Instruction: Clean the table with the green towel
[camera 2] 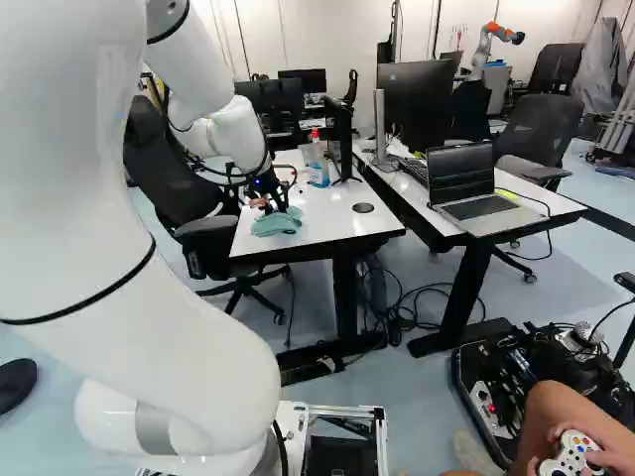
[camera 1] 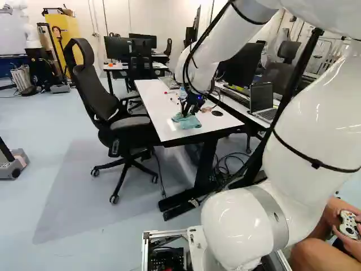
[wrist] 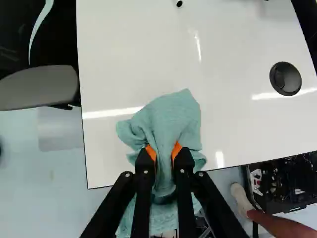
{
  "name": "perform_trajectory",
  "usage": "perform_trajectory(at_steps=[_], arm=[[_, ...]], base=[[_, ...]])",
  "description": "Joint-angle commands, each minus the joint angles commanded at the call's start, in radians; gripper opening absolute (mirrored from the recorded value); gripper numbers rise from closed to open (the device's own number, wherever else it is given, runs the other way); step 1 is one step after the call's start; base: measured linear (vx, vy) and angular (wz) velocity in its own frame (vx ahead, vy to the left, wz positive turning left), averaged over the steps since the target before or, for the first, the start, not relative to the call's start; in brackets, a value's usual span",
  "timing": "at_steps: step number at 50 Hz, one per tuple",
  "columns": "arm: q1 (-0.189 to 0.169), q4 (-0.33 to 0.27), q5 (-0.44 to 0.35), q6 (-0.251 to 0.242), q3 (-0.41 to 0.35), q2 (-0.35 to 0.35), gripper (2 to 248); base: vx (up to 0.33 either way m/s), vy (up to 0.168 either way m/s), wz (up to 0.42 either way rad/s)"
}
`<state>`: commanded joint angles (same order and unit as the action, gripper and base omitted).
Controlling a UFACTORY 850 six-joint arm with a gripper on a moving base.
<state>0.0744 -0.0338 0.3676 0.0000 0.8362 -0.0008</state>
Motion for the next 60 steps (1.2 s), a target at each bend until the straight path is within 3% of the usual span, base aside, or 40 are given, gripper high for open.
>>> perform_trajectory(at_steps=[60], arm=[[-0.201, 0.000, 0.000, 0.000, 0.191, -0.177, 53]], base=[[0.000, 0.000, 0.000]])
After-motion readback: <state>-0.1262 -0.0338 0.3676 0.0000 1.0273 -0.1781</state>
